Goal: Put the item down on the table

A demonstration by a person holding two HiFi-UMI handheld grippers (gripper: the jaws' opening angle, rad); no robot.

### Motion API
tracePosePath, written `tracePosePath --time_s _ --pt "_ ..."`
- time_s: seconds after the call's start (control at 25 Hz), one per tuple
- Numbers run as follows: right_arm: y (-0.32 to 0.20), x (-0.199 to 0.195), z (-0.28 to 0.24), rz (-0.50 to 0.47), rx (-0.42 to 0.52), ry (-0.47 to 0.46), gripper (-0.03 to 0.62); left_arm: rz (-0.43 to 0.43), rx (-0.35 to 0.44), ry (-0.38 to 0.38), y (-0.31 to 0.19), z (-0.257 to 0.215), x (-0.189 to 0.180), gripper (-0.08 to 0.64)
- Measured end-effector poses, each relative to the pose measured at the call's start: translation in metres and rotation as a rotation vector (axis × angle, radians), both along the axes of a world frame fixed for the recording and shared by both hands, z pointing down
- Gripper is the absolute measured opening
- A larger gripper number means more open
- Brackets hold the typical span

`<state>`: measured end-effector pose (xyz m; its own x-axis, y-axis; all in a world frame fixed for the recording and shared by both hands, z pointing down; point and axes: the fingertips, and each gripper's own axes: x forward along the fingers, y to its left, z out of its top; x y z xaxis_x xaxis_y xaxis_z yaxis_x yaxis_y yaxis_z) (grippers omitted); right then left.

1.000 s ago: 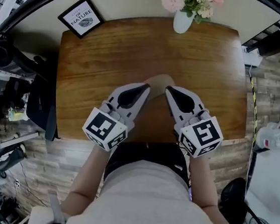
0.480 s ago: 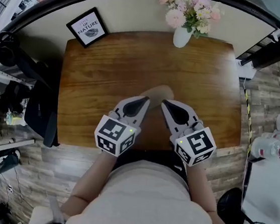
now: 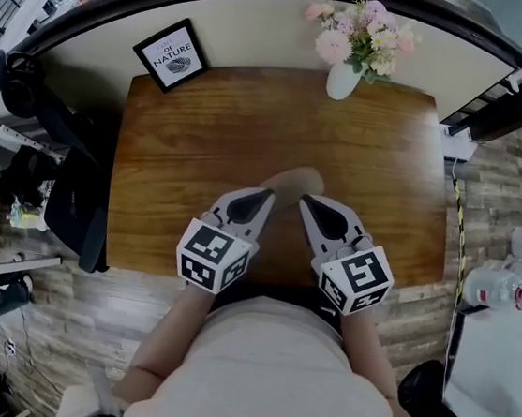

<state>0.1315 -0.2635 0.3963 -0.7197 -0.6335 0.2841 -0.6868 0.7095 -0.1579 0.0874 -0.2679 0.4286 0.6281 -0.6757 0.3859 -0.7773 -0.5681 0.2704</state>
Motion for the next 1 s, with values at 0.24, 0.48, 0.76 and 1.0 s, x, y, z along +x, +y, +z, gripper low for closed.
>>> tracePosePath --time_s 0.24,0.48,0.76,1.0 --pt "0.001 0.000 0.003 -0.005 -0.020 -0.028 0.009 0.003 -0.011 -0.028 0.004 0.005 0.003 0.013" --pt "-0.001 0.004 0.004 0.009 -0.014 -0.024 0.009 -0.002 -0.020 -0.031 0.005 0.010 0.004 0.012" --pt "0.002 0.001 0.007 -0.014 -0.033 -0.029 0.009 -0.007 -0.024 -0.011 0.004 0.009 0.005 0.012" --pt "0.003 0.002 0.009 -0.015 -0.038 -0.020 0.009 0.011 -0.042 -0.012 0.008 0.013 0.009 0.012"
